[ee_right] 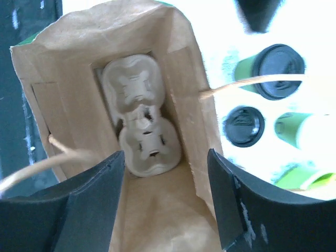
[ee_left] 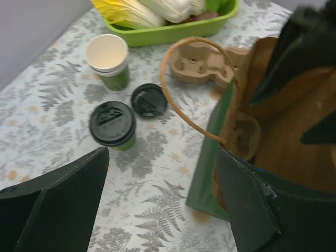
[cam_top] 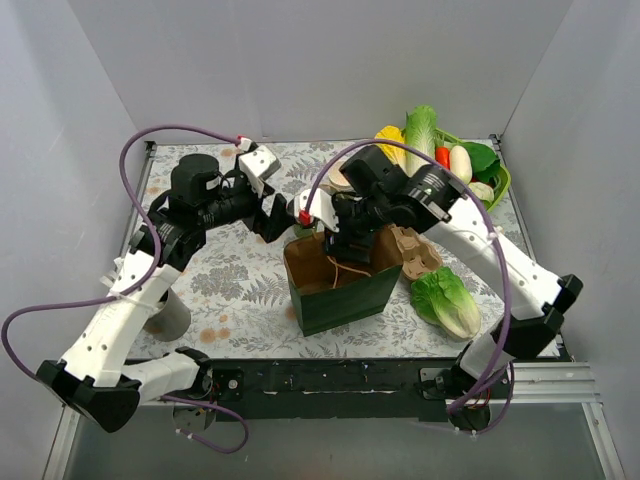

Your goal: Pack the takeout coffee

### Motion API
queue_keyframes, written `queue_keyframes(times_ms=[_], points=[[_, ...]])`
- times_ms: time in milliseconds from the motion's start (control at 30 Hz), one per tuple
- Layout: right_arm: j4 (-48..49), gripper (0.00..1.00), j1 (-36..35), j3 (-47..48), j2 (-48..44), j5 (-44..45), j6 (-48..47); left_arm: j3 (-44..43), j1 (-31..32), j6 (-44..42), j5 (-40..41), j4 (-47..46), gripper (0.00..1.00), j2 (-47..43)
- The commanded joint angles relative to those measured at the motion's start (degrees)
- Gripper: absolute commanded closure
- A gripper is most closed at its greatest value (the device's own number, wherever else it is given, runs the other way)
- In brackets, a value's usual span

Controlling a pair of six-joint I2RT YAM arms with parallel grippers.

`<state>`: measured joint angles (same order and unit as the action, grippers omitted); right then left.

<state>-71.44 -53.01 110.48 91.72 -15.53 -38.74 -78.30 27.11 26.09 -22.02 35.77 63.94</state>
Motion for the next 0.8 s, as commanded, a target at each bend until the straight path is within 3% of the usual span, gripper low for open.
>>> queue_keyframes(times_ms=[0, 367, 467, 600, 633, 767], points=[[10.07, 0.27, 0.63, -2.96, -8.20, 5.06, 0.94, 1.92, -0.13, 2.56, -13.56, 2.73, 0.17, 0.91], [26.60, 0.31, 4.31, -7.99, -16.22, 14.73, 4.81, -0.98, -0.13, 0.63, -22.10, 5.36, 0.22, 14.10], [30.30, 0.33, 8.26, -8.53, -17.28, 15.18, 8.32, -0.71, -0.13, 0.90, -22.01, 5.19, 0.33, 16.21], [30.74, 0.35, 14.51, -9.13, -17.54, 15.09, 11.67, -1.85, -0.13, 1.34, -25.08, 4.75, 0.57, 16.39], [31.27, 0.35, 15.47, -9.49, -17.63, 15.00, 12.63, -2.38, -0.13, 0.90, -25.87, 5.36, 0.71, 16.13], [32.33, 0.35, 19.08, -9.93, -17.02, 13.16, 14.83, -5.45, -0.13, -3.40, -25.27, 11.68, 1.00, 14.47]])
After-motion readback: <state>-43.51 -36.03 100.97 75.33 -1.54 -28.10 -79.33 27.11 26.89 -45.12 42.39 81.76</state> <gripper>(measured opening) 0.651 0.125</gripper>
